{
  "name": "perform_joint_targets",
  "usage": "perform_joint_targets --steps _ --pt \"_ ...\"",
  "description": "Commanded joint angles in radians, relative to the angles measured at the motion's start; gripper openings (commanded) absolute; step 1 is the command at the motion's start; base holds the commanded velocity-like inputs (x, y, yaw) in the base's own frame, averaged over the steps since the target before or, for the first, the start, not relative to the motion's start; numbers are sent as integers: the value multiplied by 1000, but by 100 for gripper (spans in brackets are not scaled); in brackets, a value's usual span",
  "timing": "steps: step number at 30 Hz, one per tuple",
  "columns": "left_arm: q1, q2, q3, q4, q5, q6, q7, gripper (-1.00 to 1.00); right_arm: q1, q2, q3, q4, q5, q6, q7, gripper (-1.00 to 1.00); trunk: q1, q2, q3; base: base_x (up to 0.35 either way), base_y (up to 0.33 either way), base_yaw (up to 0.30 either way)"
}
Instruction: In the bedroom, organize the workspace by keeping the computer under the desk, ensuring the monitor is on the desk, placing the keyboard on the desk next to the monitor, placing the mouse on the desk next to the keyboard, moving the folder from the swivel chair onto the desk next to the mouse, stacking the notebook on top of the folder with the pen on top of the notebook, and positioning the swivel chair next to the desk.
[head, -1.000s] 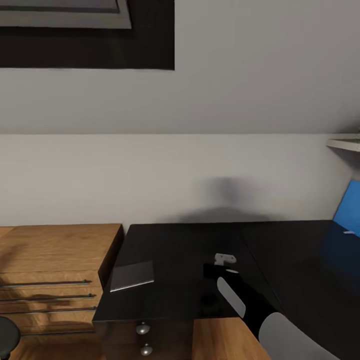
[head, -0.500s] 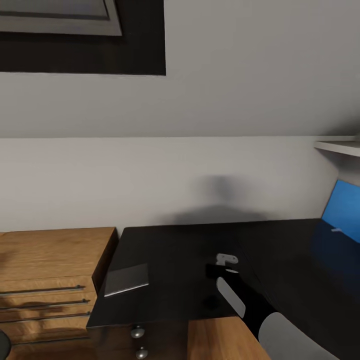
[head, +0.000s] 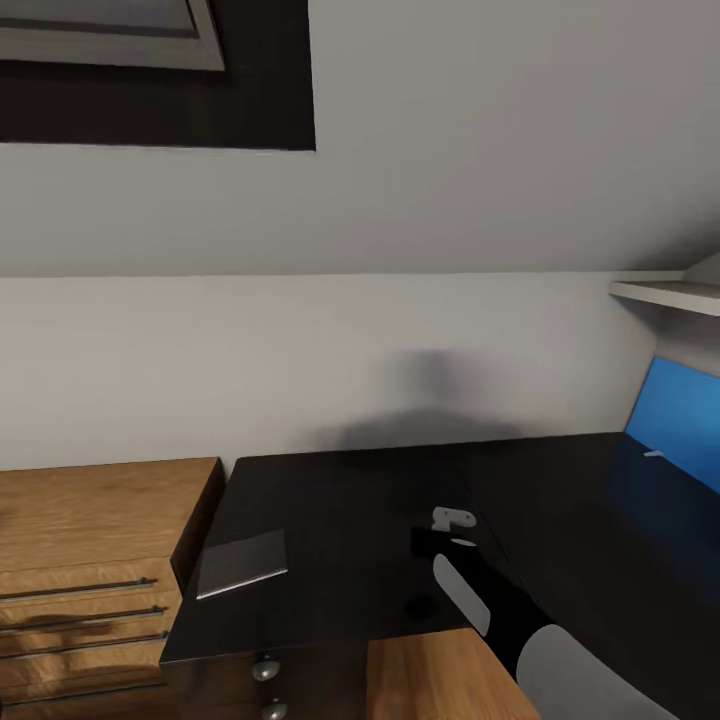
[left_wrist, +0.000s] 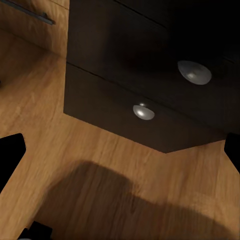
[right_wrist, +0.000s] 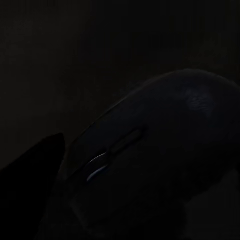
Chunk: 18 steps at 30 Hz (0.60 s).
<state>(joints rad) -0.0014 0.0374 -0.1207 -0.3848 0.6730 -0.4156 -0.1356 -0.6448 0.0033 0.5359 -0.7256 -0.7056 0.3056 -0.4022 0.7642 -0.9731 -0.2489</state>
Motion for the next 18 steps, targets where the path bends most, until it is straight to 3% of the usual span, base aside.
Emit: perform_joint_targets --steps 1,18 --pt "0 1 -7 1 11 -3 -2 100 -1 -2 2 -2 -5 3 -7 -100 0 -1 -1 -182 -66 0" --pt "0 1 -8 3 13 -3 -2 100 -1 -5 0 -3 -5 4 -7 -100 0 -1 -1 -283 -149 0"
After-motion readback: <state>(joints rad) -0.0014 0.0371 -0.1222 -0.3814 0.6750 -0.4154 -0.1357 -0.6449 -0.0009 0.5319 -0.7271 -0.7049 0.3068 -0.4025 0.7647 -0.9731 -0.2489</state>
